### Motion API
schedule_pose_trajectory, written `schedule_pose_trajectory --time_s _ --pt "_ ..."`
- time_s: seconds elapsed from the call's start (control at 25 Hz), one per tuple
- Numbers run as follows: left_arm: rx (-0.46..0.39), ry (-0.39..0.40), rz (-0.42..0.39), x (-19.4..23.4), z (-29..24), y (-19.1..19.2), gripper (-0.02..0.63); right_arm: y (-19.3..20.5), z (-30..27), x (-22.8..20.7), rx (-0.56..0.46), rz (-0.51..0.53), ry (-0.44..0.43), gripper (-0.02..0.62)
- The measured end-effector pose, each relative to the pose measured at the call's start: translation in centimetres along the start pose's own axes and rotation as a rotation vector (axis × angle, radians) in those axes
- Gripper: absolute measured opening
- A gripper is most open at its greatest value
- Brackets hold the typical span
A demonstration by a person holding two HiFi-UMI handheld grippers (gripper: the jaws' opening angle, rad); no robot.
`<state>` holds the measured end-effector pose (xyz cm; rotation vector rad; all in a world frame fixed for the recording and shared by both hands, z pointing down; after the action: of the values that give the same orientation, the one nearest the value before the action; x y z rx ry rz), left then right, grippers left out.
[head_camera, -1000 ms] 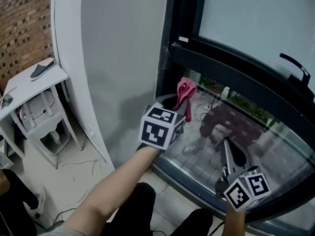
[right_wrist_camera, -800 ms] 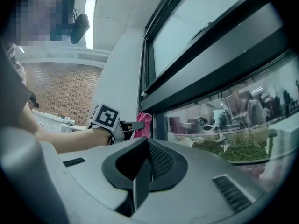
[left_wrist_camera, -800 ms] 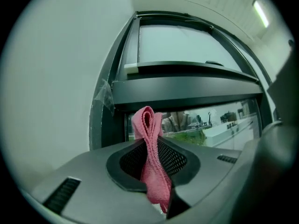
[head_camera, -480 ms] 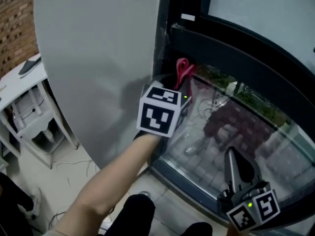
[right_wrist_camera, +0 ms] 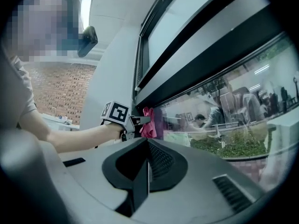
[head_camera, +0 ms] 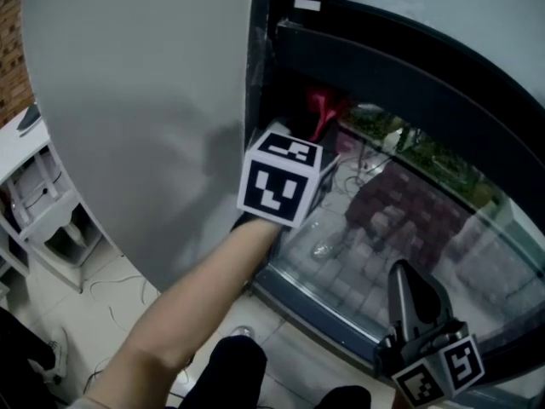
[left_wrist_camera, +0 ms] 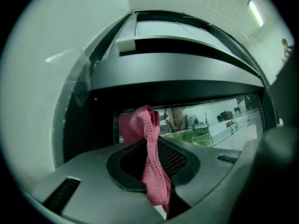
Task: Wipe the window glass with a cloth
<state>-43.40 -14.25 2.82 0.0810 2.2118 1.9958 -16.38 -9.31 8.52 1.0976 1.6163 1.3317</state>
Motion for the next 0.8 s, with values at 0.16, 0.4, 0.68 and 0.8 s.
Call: schedule_pose_trajectory --time_s 0.16,0.4,0.68,0.8 --pt "-0.003 0.059 -0.013 -3.0 -0.7 0.1 0.074 0.5 1.7 -0.7 0.005 -0.012 0.032 0.008" --pt "-0.042 0.097 -0.015 -6.3 -0.5 -0.2 0.072 1.7 5.0 -2.4 0.003 -0.042 0.091 0.008" --pt "-0.065 0.189 -0.052 -12.2 -0.2 -0.6 0.072 2.6 8.6 -4.0 -0.006 -0.065 0.157 0.008" --pt "-0.062 0.215 -0.054 -14.3 -0.5 -0.8 0.069 2.6 10.1 -5.0 -0.011 -0.08 0.187 0.008"
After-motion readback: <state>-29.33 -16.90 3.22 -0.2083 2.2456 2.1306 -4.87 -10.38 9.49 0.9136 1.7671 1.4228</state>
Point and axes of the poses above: the fingertips, and each gripper's own axes: z backward along the fingers, x to its left, y out of its underside, the point moved 7 cm from there along z, backward along the fingers, and after that the axes turned 11 degrees about x, right-handed, at the moved point
